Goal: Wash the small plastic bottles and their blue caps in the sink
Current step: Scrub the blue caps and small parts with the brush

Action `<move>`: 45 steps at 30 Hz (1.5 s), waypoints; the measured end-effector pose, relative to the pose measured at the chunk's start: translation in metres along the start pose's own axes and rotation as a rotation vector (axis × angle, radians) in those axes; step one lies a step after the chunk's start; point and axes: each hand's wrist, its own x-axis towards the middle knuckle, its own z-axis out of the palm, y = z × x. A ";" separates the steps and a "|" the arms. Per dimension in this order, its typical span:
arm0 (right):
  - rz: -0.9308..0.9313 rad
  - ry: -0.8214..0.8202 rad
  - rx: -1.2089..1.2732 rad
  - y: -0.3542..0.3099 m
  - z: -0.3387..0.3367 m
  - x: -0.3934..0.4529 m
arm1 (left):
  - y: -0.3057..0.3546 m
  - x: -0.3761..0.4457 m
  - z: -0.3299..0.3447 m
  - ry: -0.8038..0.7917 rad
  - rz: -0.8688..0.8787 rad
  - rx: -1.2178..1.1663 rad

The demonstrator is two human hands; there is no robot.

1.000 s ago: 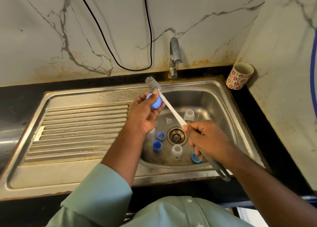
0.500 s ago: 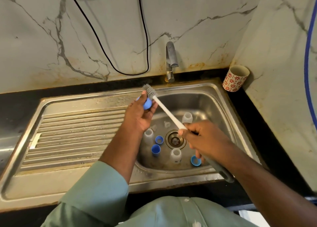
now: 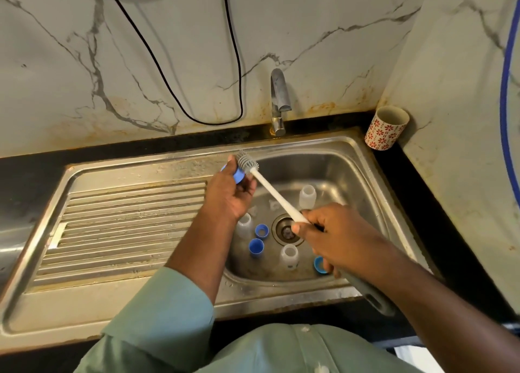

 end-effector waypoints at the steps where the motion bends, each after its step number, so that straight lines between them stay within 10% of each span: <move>1: 0.003 0.023 -0.005 -0.002 0.000 0.004 | -0.005 -0.002 0.000 -0.017 -0.030 0.004; 45: -0.015 -0.044 0.066 -0.001 -0.002 -0.010 | 0.009 0.010 0.001 -0.016 0.095 -0.065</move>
